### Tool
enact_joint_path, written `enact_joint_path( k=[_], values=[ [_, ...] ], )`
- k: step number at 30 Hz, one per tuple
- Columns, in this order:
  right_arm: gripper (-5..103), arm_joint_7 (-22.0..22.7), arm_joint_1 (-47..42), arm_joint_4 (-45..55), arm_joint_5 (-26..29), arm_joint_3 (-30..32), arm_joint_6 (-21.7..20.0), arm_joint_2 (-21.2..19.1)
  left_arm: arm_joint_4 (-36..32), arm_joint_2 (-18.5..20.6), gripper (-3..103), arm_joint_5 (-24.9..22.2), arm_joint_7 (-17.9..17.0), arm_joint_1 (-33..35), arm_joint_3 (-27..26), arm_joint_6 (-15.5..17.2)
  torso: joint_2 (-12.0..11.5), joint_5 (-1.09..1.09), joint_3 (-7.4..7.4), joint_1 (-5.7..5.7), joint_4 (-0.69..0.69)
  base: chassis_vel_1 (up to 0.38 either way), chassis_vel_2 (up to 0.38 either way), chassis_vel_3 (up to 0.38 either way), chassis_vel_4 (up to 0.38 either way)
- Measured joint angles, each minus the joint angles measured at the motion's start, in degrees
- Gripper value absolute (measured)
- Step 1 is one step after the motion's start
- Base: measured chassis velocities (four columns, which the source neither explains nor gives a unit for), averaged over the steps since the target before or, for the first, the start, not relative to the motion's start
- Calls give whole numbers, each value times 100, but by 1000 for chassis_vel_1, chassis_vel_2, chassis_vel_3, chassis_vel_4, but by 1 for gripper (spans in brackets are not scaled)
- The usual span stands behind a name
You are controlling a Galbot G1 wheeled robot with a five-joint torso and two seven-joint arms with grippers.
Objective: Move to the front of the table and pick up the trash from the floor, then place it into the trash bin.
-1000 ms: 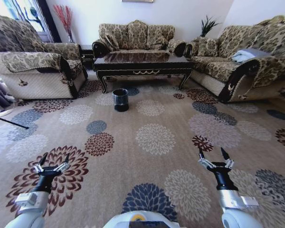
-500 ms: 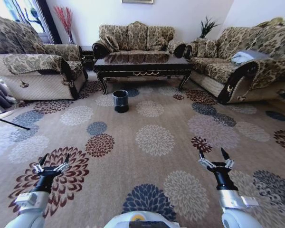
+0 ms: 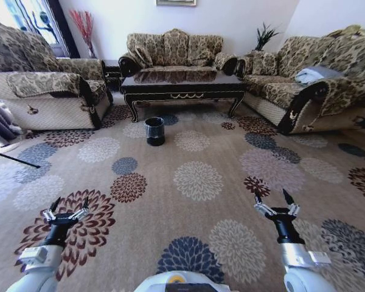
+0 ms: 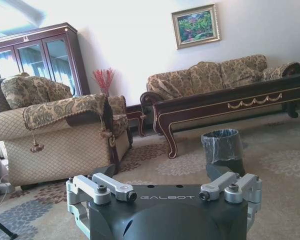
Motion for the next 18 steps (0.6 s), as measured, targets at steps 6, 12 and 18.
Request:
enact_joint_path(
  k=[6,12,18],
  values=[
    [100,0,0,0,0,0,0,-1,0,0,100,0,0,0,0,0,137,0,106,33,0,0,0,0,0],
    [100,0,0,0,0,0,0,-1,0,0,100,0,0,0,0,0,290,0,220,71,0,0,0,0,0],
    [100,0,0,0,0,0,0,-1,0,0,100,0,0,0,0,0,399,0,298,102,0,0,0,0,0]
  ],
)
